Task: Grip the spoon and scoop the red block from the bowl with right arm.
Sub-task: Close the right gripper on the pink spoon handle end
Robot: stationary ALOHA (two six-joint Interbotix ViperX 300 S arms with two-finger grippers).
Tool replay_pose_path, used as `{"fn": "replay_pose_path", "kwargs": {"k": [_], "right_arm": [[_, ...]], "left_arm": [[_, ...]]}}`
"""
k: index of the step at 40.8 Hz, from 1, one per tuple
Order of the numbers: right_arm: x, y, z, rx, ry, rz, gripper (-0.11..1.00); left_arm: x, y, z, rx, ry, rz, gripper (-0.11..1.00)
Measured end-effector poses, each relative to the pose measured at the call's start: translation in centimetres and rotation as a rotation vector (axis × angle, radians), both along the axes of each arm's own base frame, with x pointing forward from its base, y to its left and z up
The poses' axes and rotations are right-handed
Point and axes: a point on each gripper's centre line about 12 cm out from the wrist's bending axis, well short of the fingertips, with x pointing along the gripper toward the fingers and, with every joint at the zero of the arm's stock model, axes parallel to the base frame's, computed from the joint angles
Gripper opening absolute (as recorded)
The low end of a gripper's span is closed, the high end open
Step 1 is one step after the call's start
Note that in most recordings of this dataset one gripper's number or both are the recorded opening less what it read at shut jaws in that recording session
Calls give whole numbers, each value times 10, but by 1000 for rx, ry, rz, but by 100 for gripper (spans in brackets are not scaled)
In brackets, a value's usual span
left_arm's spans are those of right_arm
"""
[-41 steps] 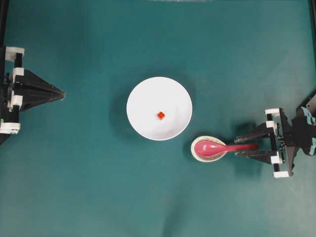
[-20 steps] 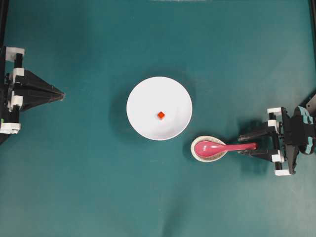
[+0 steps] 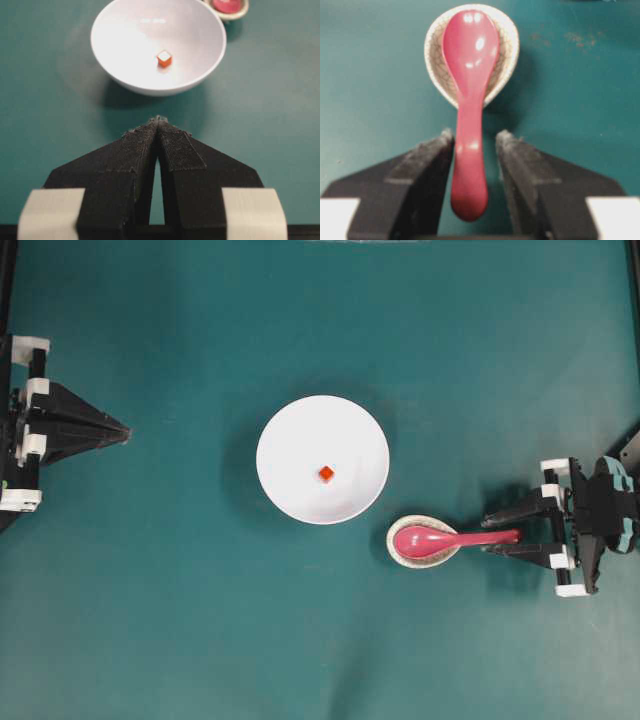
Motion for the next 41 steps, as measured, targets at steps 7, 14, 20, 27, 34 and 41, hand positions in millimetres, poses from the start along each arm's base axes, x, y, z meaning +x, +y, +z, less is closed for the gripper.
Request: {"fn": "replay_pose_path", "kwargs": {"k": [7,14,20,27,34,41], "right_arm": [[0,0,0,1,0,-1,45],[1,1,0,1,-1,0,39],[1,1,0,3,-4,-2,36],[1,1,0,3,-4,-2,36],[1,1,0,3,-4,-1,36],[1,1,0,3,-2,-2,33]], "left_arm": [[0,0,0,1,0,0,0],[0,0,0,0,0,0,0],[0,0,0,0,0,0,0],[0,0,1,5,-4,-1,0],[0,0,0,3,-3,-1,0],[0,0,1,3,-4,-1,0]]}}
